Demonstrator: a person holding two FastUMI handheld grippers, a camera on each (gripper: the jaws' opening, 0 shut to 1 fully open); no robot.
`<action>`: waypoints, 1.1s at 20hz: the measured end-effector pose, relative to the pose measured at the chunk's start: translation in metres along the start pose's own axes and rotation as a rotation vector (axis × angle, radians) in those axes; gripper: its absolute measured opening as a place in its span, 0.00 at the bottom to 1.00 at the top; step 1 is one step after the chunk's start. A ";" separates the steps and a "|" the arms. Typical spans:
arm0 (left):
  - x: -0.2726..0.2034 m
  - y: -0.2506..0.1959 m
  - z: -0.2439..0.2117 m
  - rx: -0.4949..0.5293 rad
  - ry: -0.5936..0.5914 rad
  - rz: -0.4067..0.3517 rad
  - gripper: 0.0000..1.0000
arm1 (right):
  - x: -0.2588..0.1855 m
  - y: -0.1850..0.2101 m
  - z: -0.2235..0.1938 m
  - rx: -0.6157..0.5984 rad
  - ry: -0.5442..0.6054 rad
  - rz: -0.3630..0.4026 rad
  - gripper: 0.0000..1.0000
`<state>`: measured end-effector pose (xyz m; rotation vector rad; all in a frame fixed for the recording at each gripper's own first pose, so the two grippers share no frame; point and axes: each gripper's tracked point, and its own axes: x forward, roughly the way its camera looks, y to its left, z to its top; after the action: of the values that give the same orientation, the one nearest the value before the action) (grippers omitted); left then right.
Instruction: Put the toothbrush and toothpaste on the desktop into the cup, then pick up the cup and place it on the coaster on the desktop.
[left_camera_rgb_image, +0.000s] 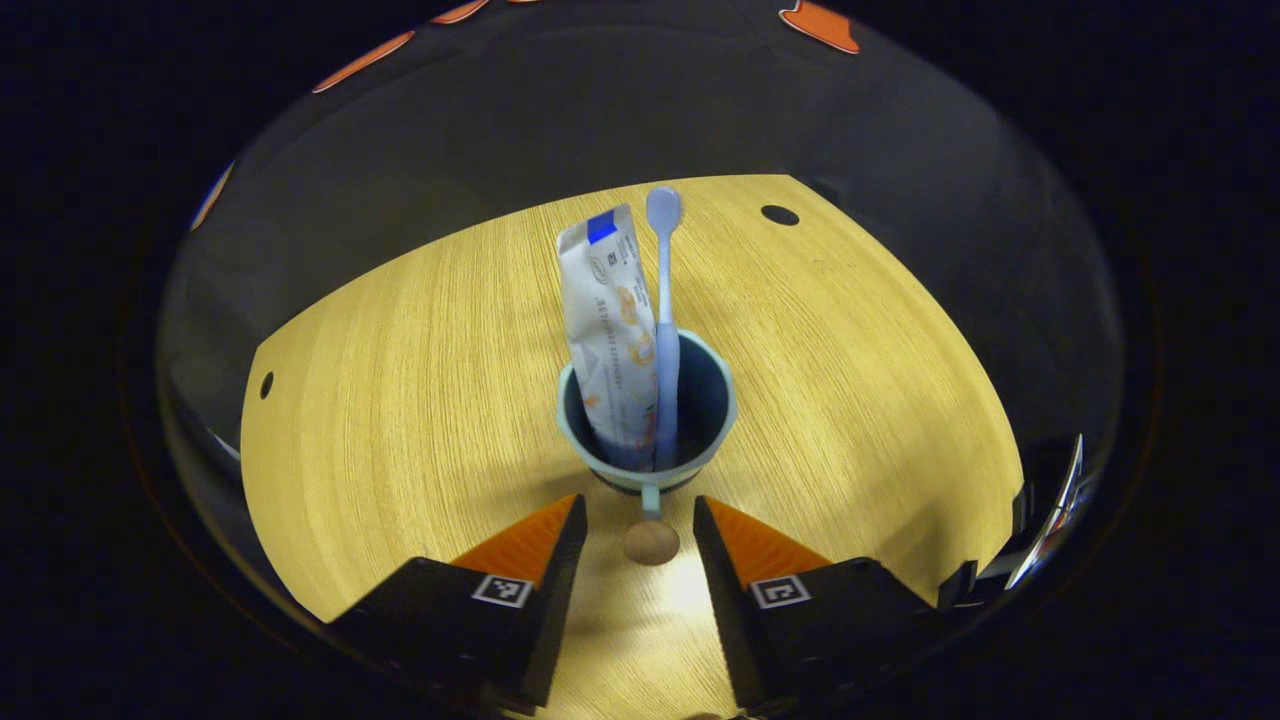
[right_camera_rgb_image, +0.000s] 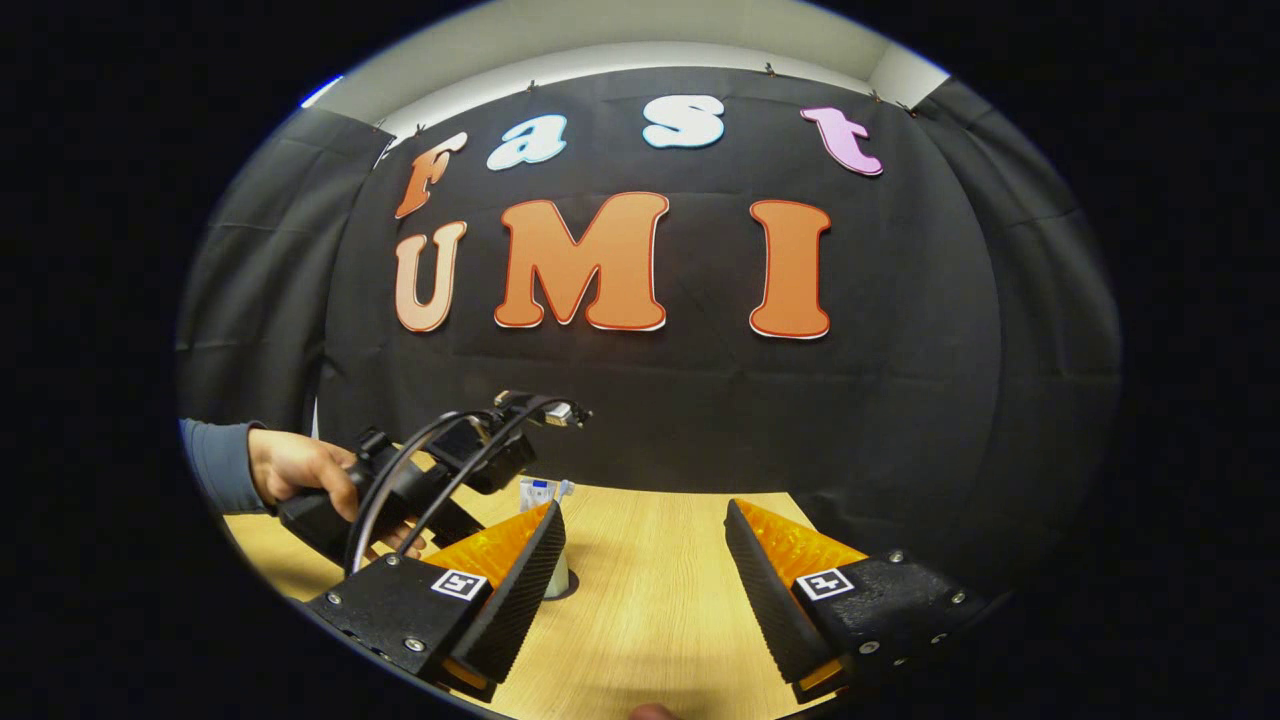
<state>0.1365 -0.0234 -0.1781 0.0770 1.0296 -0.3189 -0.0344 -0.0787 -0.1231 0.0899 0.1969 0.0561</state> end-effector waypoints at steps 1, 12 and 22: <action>-0.009 0.006 0.003 0.009 -0.028 0.008 0.74 | 0.003 0.002 0.002 0.005 0.000 -0.004 0.96; -0.141 0.128 0.033 -0.015 -0.502 0.267 0.96 | 0.035 0.046 0.050 -0.004 -0.082 -0.045 0.96; -0.252 0.225 0.026 -0.150 -0.890 0.454 0.96 | 0.074 0.112 0.072 -0.055 -0.130 0.014 0.96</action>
<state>0.1057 0.2421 0.0310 0.0252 0.1326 0.1467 0.0468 0.0312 -0.0563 0.0403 0.0649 0.0697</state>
